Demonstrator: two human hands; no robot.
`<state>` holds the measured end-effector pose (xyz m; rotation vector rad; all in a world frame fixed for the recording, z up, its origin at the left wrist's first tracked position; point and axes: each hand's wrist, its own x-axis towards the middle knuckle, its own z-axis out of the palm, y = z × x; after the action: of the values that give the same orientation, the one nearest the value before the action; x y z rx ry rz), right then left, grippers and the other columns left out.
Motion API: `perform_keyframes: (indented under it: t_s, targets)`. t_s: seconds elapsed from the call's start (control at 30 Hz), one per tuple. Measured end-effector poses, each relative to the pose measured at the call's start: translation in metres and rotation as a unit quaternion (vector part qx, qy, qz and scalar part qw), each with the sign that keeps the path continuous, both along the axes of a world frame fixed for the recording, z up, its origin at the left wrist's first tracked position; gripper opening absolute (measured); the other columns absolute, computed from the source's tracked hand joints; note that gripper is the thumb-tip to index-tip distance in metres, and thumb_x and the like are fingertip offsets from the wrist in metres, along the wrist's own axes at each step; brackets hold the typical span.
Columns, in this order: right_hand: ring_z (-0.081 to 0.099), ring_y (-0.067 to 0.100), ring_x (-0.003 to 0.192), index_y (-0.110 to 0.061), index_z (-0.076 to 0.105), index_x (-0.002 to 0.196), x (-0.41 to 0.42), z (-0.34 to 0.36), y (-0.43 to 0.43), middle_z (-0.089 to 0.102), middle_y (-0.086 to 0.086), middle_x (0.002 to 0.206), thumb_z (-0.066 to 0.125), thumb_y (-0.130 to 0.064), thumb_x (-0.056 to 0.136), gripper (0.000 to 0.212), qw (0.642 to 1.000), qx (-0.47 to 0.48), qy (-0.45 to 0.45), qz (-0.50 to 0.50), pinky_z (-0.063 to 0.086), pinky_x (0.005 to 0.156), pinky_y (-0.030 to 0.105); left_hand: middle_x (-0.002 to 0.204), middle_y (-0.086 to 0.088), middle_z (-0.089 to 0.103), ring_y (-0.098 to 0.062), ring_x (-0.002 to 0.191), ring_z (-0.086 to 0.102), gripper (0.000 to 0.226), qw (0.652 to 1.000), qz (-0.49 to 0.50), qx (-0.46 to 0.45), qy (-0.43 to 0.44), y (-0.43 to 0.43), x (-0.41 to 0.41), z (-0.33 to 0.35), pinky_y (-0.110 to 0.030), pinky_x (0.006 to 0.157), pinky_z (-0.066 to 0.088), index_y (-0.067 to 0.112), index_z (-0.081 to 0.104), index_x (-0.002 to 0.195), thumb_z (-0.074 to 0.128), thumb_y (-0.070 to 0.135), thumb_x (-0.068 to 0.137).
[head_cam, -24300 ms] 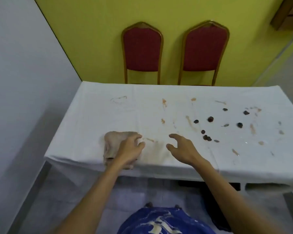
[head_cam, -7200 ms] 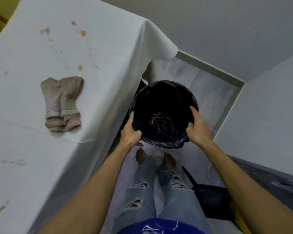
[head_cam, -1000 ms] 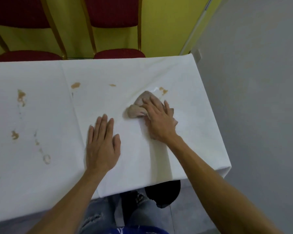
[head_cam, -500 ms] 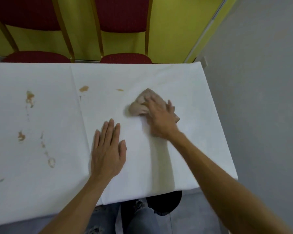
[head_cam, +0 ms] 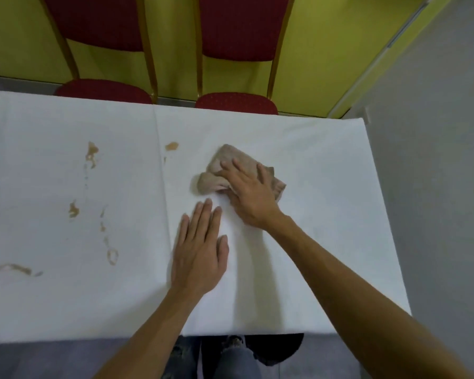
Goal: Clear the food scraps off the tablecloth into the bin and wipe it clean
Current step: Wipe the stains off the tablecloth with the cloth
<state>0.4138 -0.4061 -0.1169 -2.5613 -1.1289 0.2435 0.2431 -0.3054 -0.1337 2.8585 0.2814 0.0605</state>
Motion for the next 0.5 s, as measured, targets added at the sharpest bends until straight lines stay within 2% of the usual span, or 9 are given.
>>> perform_keyframes:
  t_s: [0.07, 0.13, 0.2, 0.27, 0.3, 0.33, 0.4, 0.43, 0.5]
  targets:
    - [0.012, 0.017, 0.152, -0.033, 0.035, 0.146, 0.034, 0.003, -0.022, 0.025, -0.007, 0.162, 0.041, -0.026, 0.099, 0.048, 0.997, -0.044, -0.034, -0.051, 0.004, 0.118, 0.061, 0.166, -0.01, 0.016, -0.024, 0.155, 0.009, 0.059, 1.0, -0.001, 0.003, 0.001, 0.0, 0.0, -0.001, -0.049, 0.123, 0.019, 0.009, 0.029, 0.156, 0.031, 0.035, 0.103]
    - [0.013, 0.021, 0.151, -0.026, 0.032, 0.146, 0.073, 0.003, -0.048, 0.023, -0.002, 0.162, 0.042, -0.021, 0.097, 0.051, 0.978, -0.053, -0.015, -0.202, 0.01, 0.116, 0.064, 0.167, -0.009, 0.014, -0.024, 0.156, 0.008, 0.059, 1.0, 0.0, -0.007, -0.002, 0.0, -0.001, -0.001, -0.049, 0.123, 0.019, 0.01, 0.027, 0.156, 0.031, 0.035, 0.103]
    - [0.019, 0.031, 0.148, -0.028, 0.033, 0.145, 0.089, 0.011, -0.052, 0.024, 0.0, 0.161, 0.039, -0.03, 0.098, 0.047, 0.926, -0.014, 0.035, -0.377, 0.015, 0.114, 0.065, 0.166, -0.009, 0.015, -0.024, 0.155, 0.009, 0.059, 1.0, 0.006, -0.022, -0.008, 0.0, -0.001, -0.001, -0.05, 0.123, 0.02, 0.01, 0.027, 0.156, 0.033, 0.034, 0.103]
    - [0.029, 0.041, 0.139, -0.04, 0.04, 0.134, 0.076, 0.018, -0.023, 0.028, -0.001, 0.157, 0.034, -0.047, 0.098, 0.038, 0.888, 0.011, 0.063, -0.455, 0.021, 0.108, 0.066, 0.166, -0.008, 0.015, -0.023, 0.155, 0.009, 0.059, 0.999, 0.014, -0.029, -0.006, -0.001, 0.0, 0.0, -0.049, 0.123, 0.02, 0.01, 0.028, 0.156, 0.034, 0.034, 0.102]
    - [0.03, 0.041, 0.137, -0.041, 0.043, 0.13, 0.061, 0.019, -0.002, 0.031, -0.002, 0.155, 0.034, -0.05, 0.098, 0.034, 0.905, 0.018, 0.061, -0.421, 0.02, 0.108, 0.067, 0.166, -0.008, 0.015, -0.023, 0.155, 0.01, 0.059, 0.999, 0.016, -0.032, -0.005, -0.001, 0.001, 0.0, -0.049, 0.123, 0.02, 0.011, 0.028, 0.156, 0.033, 0.034, 0.102]
    - [0.03, 0.038, 0.139, -0.039, 0.045, 0.13, 0.041, 0.016, 0.021, 0.036, -0.001, 0.153, 0.037, -0.048, 0.099, 0.033, 0.942, 0.025, 0.046, -0.331, 0.018, 0.11, 0.067, 0.166, -0.008, 0.016, -0.023, 0.155, 0.01, 0.059, 0.999, 0.016, -0.034, -0.002, -0.001, 0.001, -0.001, -0.049, 0.123, 0.019, 0.011, 0.028, 0.156, 0.031, 0.035, 0.103]
    - [0.026, 0.028, 0.146, -0.033, 0.047, 0.136, 0.002, 0.01, 0.06, 0.04, -0.002, 0.154, 0.042, -0.039, 0.101, 0.035, 0.996, 0.023, 0.003, -0.085, 0.012, 0.115, 0.064, 0.166, -0.009, 0.019, -0.022, 0.155, 0.01, 0.059, 0.999, 0.016, -0.043, 0.005, 0.0, 0.001, -0.002, -0.049, 0.124, 0.018, 0.011, 0.027, 0.156, 0.024, 0.037, 0.104]
    - [0.024, 0.023, 0.148, -0.034, 0.047, 0.138, -0.005, 0.004, 0.069, 0.04, -0.004, 0.155, 0.043, -0.038, 0.102, 0.037, 1.0, 0.018, -0.001, 0.005, 0.009, 0.117, 0.062, 0.165, -0.009, 0.02, -0.021, 0.155, 0.011, 0.06, 0.999, 0.018, -0.049, 0.004, 0.0, 0.001, -0.003, -0.048, 0.124, 0.018, 0.01, 0.027, 0.156, 0.022, 0.038, 0.104]
    - [0.021, 0.019, 0.149, -0.036, 0.045, 0.141, 0.019, 0.004, 0.074, 0.039, -0.007, 0.156, 0.041, -0.039, 0.103, 0.038, 0.998, 0.02, 0.012, 0.059, 0.007, 0.117, 0.06, 0.165, -0.009, 0.02, -0.021, 0.155, 0.012, 0.059, 0.998, 0.019, -0.056, -0.004, 0.001, 0.001, -0.003, -0.049, 0.124, 0.017, 0.01, 0.028, 0.156, 0.027, 0.037, 0.104]
